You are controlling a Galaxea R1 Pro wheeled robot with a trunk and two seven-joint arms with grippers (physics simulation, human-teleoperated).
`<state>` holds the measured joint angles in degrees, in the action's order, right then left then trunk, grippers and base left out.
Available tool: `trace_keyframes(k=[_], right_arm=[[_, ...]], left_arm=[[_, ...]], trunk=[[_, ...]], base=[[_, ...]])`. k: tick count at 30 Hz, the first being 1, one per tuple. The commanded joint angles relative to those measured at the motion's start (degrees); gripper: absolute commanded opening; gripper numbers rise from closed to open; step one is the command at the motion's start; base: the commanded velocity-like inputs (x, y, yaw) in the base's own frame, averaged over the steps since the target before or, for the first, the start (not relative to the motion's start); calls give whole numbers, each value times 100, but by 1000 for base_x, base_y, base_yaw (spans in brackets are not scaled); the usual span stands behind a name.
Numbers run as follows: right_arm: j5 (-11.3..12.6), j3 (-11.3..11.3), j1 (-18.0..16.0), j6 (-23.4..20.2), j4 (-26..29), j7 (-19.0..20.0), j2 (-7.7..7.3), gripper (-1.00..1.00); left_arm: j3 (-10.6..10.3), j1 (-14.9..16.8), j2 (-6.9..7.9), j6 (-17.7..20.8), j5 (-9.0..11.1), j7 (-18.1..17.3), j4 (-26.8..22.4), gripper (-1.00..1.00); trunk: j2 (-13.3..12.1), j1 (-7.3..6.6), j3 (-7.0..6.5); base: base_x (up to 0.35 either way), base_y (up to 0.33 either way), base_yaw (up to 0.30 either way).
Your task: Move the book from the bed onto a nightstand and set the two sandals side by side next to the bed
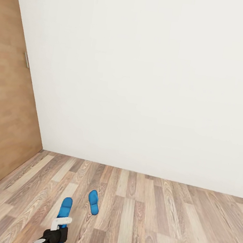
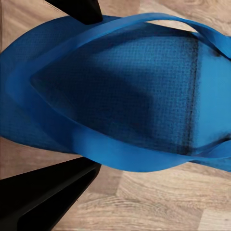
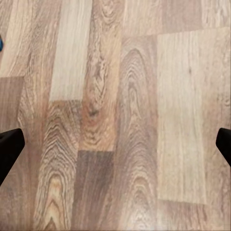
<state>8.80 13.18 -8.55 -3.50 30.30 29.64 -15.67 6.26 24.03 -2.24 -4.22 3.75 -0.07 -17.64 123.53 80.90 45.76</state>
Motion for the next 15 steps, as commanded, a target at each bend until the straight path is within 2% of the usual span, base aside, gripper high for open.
trace_keyframes(k=[1,15], right_arm=[[52,18,1,-37,2,34,1,100],[52,18,-1,-37,2,34,-1,100]], left_arm=[[15,5,-4,-17,39,-2,6,-100],[13,5,-4,-23,39,-2,11,-100]], trunk=[[2,-1,6],[2,-1,6]], base=[[0,0,289],[0,0,289]])
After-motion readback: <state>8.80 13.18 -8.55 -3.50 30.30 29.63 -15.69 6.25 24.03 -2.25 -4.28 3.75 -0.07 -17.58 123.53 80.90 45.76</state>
